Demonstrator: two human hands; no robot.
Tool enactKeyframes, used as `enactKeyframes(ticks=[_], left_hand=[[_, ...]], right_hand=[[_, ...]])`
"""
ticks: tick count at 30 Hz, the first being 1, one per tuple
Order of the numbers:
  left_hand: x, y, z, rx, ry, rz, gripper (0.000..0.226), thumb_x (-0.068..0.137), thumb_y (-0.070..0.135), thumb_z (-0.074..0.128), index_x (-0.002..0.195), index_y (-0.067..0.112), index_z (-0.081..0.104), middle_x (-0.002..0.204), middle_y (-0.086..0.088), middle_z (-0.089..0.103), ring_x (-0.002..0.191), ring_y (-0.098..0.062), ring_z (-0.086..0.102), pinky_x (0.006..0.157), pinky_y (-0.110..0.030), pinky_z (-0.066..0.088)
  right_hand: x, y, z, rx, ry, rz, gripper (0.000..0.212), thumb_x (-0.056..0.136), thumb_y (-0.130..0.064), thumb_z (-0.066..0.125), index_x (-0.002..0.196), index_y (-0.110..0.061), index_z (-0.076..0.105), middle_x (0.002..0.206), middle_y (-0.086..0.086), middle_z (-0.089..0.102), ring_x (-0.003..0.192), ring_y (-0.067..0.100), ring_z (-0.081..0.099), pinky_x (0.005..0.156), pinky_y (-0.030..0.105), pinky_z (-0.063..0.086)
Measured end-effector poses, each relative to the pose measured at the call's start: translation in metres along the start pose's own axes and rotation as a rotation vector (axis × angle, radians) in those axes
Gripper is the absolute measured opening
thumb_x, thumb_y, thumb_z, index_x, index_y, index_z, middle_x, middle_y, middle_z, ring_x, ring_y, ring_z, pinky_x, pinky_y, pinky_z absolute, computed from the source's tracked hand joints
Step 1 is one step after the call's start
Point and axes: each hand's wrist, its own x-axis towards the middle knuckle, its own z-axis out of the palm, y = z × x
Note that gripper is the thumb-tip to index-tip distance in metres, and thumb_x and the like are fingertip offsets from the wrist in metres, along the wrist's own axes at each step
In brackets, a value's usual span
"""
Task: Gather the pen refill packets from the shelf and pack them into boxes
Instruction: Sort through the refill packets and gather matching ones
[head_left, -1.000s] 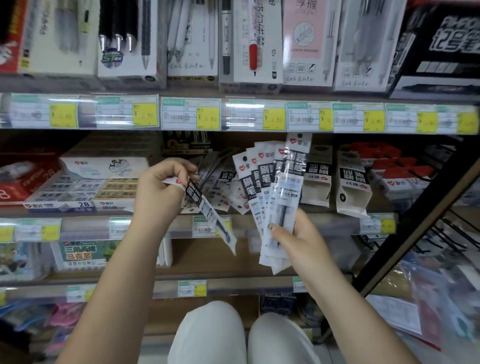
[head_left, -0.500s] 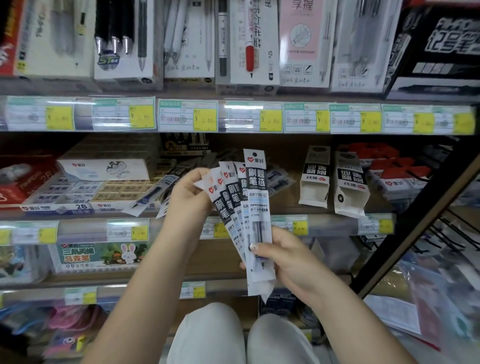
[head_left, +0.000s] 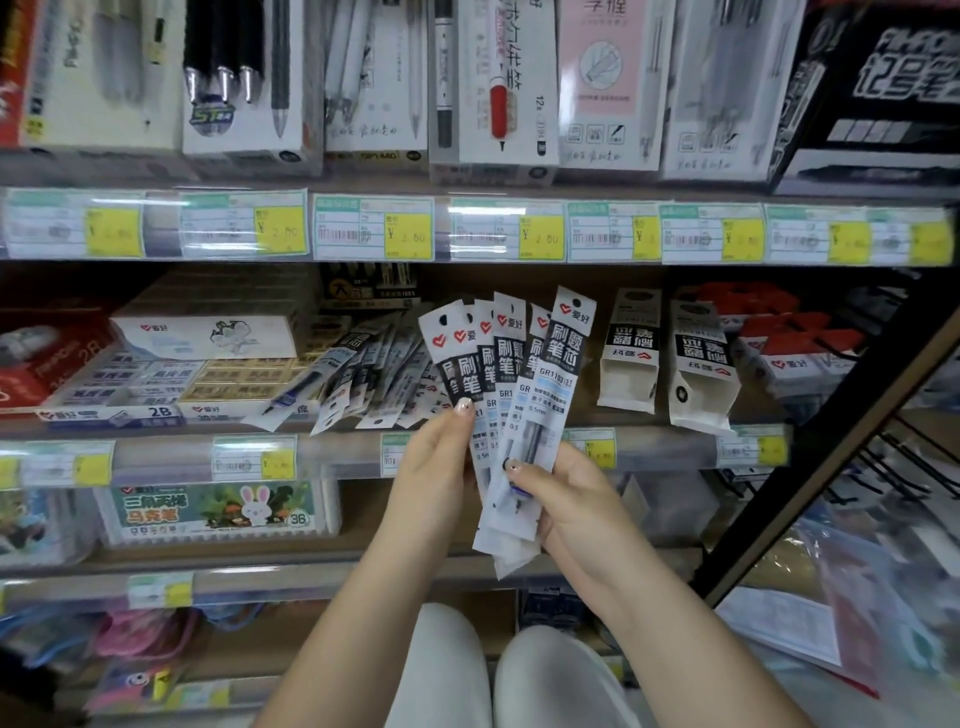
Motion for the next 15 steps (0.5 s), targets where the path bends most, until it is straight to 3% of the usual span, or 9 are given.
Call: enactKeyframes(ticks=[6,15], left_hand=[[-0.006,0.003,0.011,0.065,0.207,0.099,0.026,0.095,0.028,0.050,0.091,0.015,0.072,0.092,-0.005,0.075,0.090,-0.022,0.070,0.078,-0.038,0.055],[-0.015,0.013,0.013,0.188,0.140,0.138,0.031,0.100,0.026,0.040,0.084,0.024,0.067,0.079,0.014,0.074,0.075,0.002,0.068,0.063,-0.013,0.051]], right_hand=[[0.000,0.004,0.007,0.016,-0.006,-0.032,0.029,0.094,-0.001,0.048,0.108,-0.020,0.065,0.105,0.001,0.073,0.099,0.017,0.068,0.085,0.035,0.053],[0.000,0.008,0.009,-0.068,0.010,-0.027,0.030,0.094,-0.004,0.050,0.112,-0.025,0.063,0.108,-0.001,0.071,0.103,0.018,0.067,0.094,0.045,0.051]])
